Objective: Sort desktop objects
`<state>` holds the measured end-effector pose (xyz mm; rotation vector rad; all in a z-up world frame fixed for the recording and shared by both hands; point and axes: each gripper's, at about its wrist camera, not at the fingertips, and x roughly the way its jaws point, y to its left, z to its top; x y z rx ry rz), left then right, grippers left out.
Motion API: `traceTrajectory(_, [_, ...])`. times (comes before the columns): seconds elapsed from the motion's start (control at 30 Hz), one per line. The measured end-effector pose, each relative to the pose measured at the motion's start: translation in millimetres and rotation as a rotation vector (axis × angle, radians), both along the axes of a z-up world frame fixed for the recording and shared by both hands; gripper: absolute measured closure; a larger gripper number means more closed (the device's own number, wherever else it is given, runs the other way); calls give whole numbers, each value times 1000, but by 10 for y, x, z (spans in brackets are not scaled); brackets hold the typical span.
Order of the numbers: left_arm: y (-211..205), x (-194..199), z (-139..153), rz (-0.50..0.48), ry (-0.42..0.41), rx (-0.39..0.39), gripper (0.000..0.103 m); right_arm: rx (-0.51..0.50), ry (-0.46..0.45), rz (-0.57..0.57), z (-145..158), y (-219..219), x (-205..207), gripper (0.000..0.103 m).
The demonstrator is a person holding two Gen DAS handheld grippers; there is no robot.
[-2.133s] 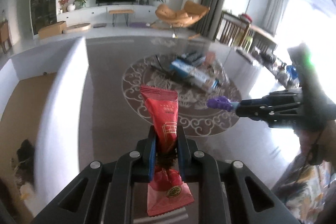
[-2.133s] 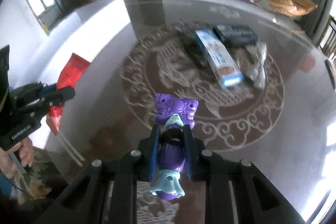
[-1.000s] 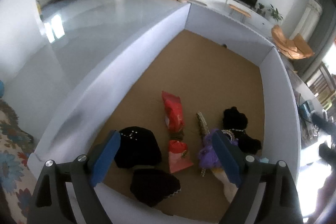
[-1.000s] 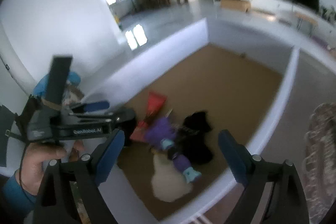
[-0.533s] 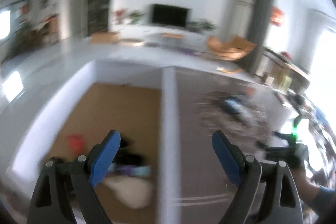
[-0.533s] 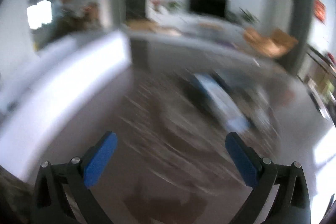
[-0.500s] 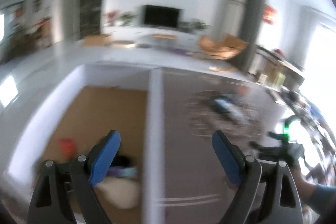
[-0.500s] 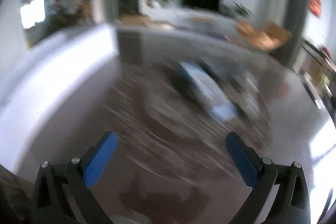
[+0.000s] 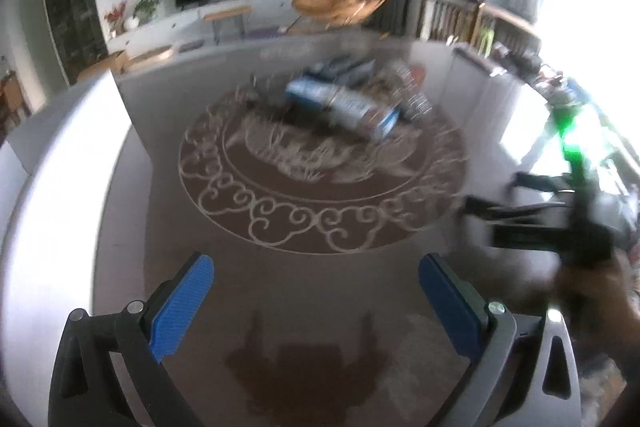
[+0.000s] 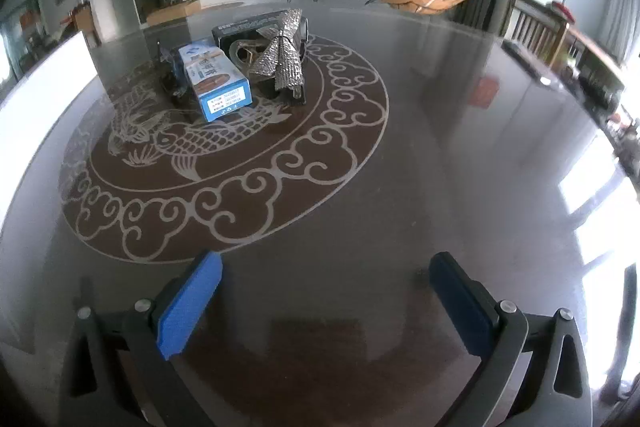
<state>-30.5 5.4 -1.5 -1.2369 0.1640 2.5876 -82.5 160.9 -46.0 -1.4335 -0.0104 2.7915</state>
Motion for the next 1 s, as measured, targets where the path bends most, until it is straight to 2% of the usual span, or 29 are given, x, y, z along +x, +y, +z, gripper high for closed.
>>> traceTrajectory(0.17, [3, -387, -330, 77, -28, 18, 0, 7, 1, 0, -7, 28, 5, 0])
traceTrajectory(0.3, [-3, -567, -522, 96, -58, 10, 0, 7, 1, 0, -4, 28, 6, 0])
traceTrajectory(0.37, [-7, -552, -492, 85, -35, 37, 0, 7, 1, 0, -2, 31, 6, 0])
traceTrajectory(0.47, [-22, -550, -513, 85, -50, 39, 0, 7, 1, 0, -3, 35, 4, 0])
traceTrajectory(0.67, [53, -534, -535, 84, -55, -27, 0, 7, 1, 0, 0, 32, 7, 0])
traceTrajectory(1.0, [44, -523, -528, 84, -55, -24, 0, 7, 1, -1, 2, 37, 7, 0])
